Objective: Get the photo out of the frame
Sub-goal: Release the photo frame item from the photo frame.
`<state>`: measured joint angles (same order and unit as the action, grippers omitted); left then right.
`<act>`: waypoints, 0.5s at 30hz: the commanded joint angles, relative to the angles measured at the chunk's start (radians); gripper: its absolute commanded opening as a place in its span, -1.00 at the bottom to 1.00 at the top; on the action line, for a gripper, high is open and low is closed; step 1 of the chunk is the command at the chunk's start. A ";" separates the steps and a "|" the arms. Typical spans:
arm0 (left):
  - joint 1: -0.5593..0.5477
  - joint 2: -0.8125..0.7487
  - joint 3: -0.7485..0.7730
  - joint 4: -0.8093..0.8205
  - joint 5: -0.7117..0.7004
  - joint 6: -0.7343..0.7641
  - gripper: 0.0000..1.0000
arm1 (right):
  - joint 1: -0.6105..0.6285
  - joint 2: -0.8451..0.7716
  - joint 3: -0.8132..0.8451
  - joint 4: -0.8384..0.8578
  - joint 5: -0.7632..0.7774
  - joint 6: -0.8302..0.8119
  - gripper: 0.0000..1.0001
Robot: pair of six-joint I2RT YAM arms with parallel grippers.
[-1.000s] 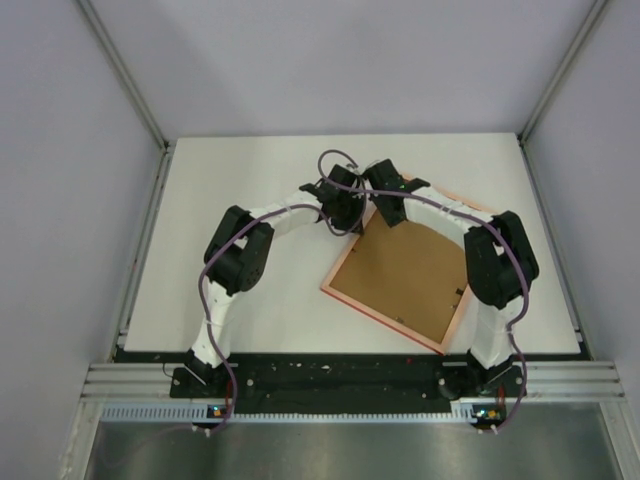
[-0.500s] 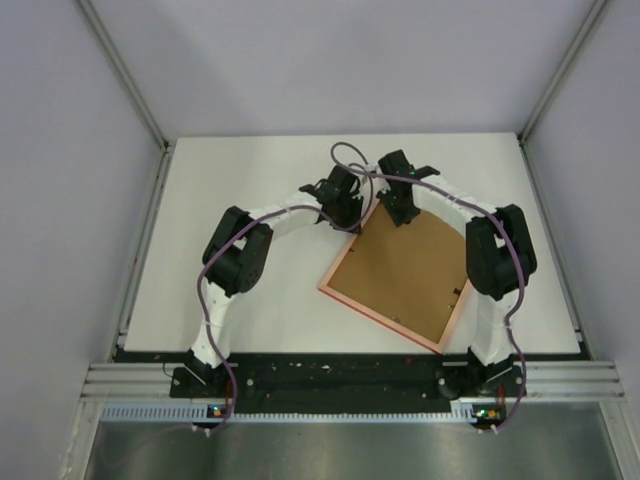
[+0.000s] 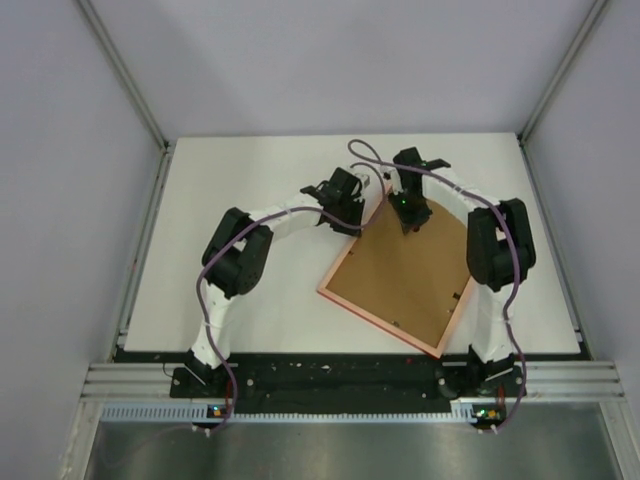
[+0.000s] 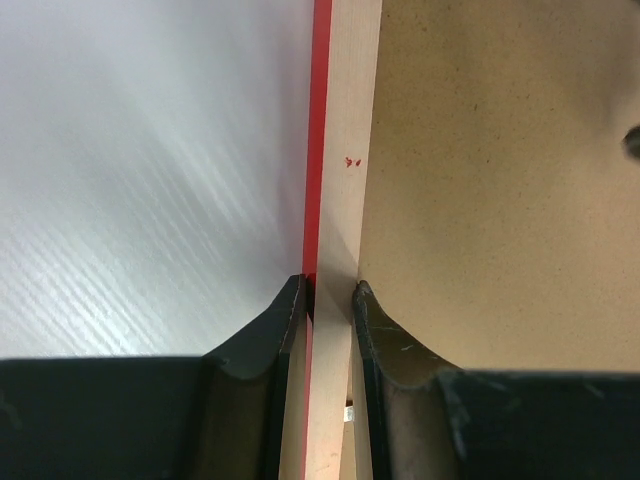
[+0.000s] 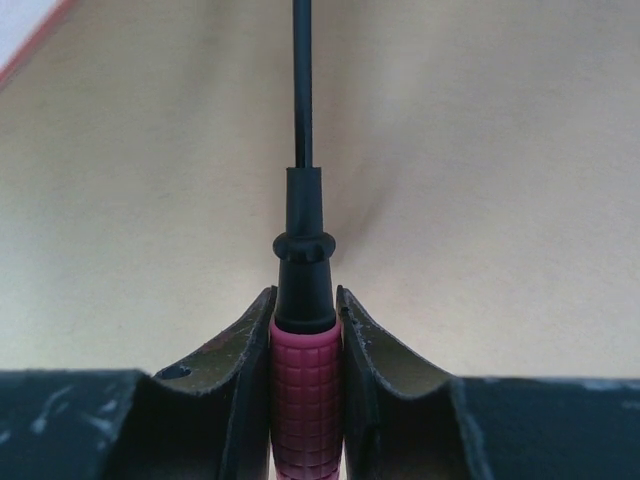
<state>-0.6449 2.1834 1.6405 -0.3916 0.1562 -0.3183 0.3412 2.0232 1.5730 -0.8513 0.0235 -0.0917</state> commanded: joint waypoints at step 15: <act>0.010 -0.047 -0.036 -0.156 -0.003 -0.004 -1.00 | -0.001 -0.072 0.071 -0.097 -0.253 0.106 -1.00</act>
<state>-0.6384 2.1582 1.6283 -0.4721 0.1513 -0.3153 0.2798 2.0369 1.6501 -0.9306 -0.1253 0.0116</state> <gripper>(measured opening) 0.234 0.255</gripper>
